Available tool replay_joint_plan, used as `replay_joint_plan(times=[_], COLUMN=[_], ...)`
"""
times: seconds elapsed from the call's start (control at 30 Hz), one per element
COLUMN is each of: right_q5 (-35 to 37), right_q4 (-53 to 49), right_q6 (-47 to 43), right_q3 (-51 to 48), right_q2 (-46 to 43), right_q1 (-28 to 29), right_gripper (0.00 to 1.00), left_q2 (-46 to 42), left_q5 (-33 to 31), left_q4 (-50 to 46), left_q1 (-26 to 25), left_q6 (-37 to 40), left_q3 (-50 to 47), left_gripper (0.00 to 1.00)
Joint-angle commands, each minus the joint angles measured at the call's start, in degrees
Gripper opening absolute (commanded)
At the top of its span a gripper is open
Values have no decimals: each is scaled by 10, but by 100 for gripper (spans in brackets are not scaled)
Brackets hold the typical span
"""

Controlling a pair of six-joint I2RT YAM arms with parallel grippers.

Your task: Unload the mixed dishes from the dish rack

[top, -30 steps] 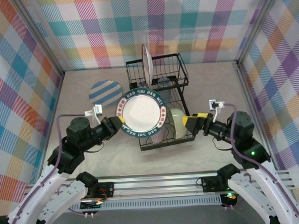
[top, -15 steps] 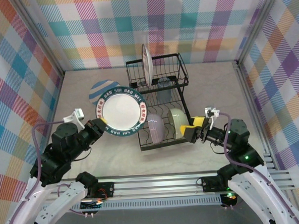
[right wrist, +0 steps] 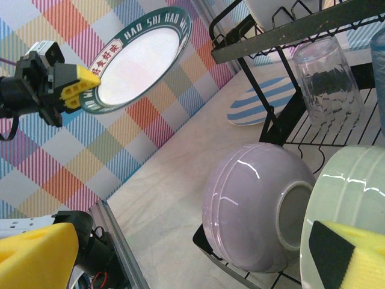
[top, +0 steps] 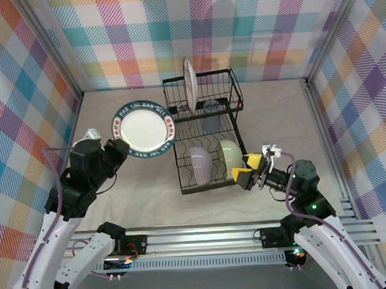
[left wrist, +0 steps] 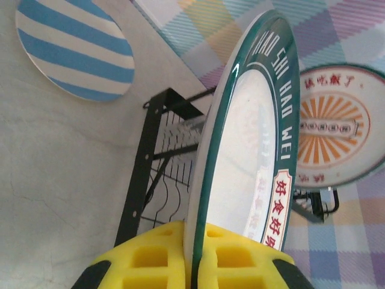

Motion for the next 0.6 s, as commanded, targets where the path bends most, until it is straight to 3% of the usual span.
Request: replay_joint_plan(times=[0.0, 0.3, 0.4, 0.57], right_q5=[-17, -22, -18, -11], right_q4=[45, 63, 58, 57], right_q6=[2, 10, 7, 7], right_q3=[-12, -38, -38, -43], right_q2=[-17, -40, -45, -50], right_q1=[-5, -4, -4, -3], right_gripper=[99, 99, 99, 99], left_q2=[14, 117, 157, 245], left_q5=[47, 178, 221, 246], left_q4=[61, 173, 261, 336], left_q1=[57, 208, 254, 277], left_q6=[-12, -30, -45, -30], left_q3=[36, 22, -6, -19], left_gripper=[0, 0, 0, 0])
